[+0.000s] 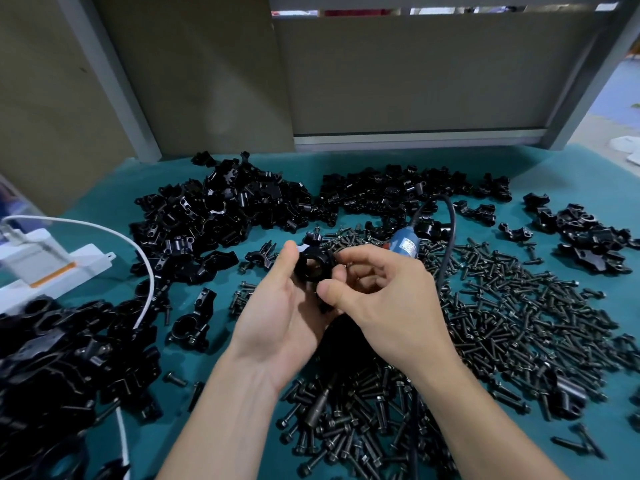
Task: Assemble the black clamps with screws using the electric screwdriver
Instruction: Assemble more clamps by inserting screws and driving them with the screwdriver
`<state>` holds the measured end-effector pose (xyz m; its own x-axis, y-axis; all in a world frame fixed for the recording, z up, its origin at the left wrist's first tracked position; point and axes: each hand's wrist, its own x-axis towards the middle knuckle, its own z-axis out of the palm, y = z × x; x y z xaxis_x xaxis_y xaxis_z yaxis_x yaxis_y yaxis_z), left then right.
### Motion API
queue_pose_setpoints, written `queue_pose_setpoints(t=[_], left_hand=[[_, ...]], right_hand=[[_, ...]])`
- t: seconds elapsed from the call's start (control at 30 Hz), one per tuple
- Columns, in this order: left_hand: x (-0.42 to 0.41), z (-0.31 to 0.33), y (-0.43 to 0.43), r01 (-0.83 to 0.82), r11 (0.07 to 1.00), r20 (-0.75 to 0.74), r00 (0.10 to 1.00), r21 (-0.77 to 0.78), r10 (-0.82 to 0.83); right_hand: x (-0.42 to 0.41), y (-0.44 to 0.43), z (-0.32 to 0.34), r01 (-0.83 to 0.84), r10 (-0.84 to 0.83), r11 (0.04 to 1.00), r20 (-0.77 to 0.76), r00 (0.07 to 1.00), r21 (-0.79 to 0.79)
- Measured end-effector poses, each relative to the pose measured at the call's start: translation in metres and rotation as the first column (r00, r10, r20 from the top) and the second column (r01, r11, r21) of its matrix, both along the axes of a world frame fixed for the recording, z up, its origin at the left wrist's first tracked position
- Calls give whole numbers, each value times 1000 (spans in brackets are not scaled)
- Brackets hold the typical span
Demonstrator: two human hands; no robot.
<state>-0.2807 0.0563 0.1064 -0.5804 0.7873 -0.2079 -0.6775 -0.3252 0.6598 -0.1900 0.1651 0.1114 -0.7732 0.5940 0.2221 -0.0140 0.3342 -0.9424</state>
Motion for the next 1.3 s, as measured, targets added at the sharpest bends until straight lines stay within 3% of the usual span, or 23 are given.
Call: queue_pose_setpoints(t=[0.2,0.3,0.43,0.6,0.73,0.9,1.0,1.13,1.3], left_hand=[[-5,0,-7,78,985,-85,994,151,-65],[-3,-4,-3,74,986,-102,993,148,-59],[-4,-9,0,9,992,-239,971,122,21],[6,-11,7,-352,935,-517,810,-49,277],[9,-9,7,-453,891,-569,731,8,377],[4,-5,3,-353,936,-661,702,0,265],[-2,-6,-6,-256,963,-810,581,-87,81],[-6,-9,-11,-131,970,-780,621,-206,-82],[-3,-13,-5,-211,950,-767,640,-228,-42]], right_hand=[[0,-1,-3,13,4,988,-105,994,156],[-1,-1,-4,-50,67,991,-138,988,124],[-2,0,-5,-67,82,992,-141,987,110],[-1,-4,-5,-93,101,992,-90,991,86],[-2,-10,-8,-98,103,994,-134,986,43],[-2,-9,-10,-45,65,995,-219,974,94],[0,4,-8,-58,82,993,-235,969,106],[2,13,-7,-88,116,984,-184,976,153],[4,14,0,-26,34,971,-27,999,239]])
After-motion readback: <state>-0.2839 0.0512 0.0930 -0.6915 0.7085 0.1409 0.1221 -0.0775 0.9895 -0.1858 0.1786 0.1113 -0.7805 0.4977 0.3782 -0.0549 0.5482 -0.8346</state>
